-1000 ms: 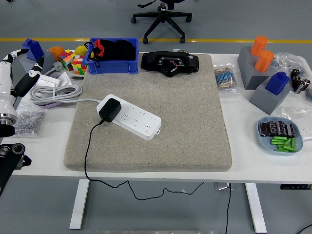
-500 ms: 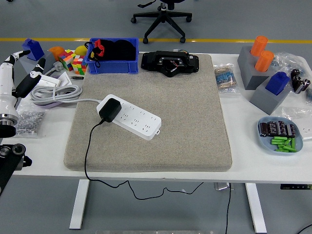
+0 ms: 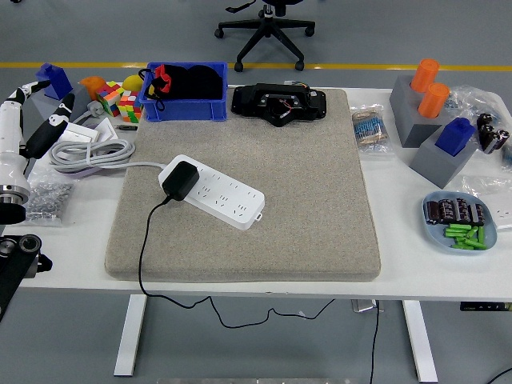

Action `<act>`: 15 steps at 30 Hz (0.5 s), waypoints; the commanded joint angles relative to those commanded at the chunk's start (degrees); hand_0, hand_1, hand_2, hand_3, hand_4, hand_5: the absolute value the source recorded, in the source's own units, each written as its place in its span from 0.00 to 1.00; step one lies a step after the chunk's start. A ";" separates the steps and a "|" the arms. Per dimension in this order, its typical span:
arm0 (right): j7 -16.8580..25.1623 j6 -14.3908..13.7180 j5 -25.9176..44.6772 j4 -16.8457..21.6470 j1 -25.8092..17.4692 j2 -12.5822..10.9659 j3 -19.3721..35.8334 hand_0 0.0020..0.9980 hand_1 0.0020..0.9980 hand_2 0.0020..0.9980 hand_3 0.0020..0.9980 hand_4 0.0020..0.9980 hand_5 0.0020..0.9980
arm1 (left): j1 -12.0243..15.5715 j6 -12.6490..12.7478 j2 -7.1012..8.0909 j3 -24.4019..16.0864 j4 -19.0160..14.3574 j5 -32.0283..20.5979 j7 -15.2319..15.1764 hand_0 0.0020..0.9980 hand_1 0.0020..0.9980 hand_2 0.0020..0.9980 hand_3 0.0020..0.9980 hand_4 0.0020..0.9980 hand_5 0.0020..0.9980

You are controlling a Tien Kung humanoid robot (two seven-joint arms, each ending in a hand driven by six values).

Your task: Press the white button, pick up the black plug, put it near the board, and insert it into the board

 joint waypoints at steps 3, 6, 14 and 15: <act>-0.03 0.03 0.00 0.00 0.13 0.00 0.04 0.61 0.57 0.57 0.58 0.65 0.39 | -0.08 0.01 0.06 0.03 -0.07 -0.01 0.02 0.99 0.95 0.87 0.77 0.79 0.73; -0.04 0.03 0.00 -0.05 0.33 0.00 0.10 0.61 0.58 0.57 0.58 0.65 0.39 | -0.18 0.04 0.08 0.00 -0.11 -0.01 0.02 0.99 0.95 0.87 0.76 0.78 0.73; -0.11 0.05 -0.22 -0.22 0.33 0.14 -0.01 0.61 0.58 0.57 0.58 0.65 0.39 | 0.13 0.13 0.17 -0.18 -0.24 -0.03 -0.04 0.99 0.94 0.87 0.76 0.78 0.72; -0.13 0.06 -0.21 -0.22 0.31 0.14 -0.06 0.61 0.58 0.57 0.58 0.65 0.39 | 0.18 0.13 0.20 -0.21 -0.28 -0.02 -0.03 0.99 0.94 0.87 0.76 0.78 0.72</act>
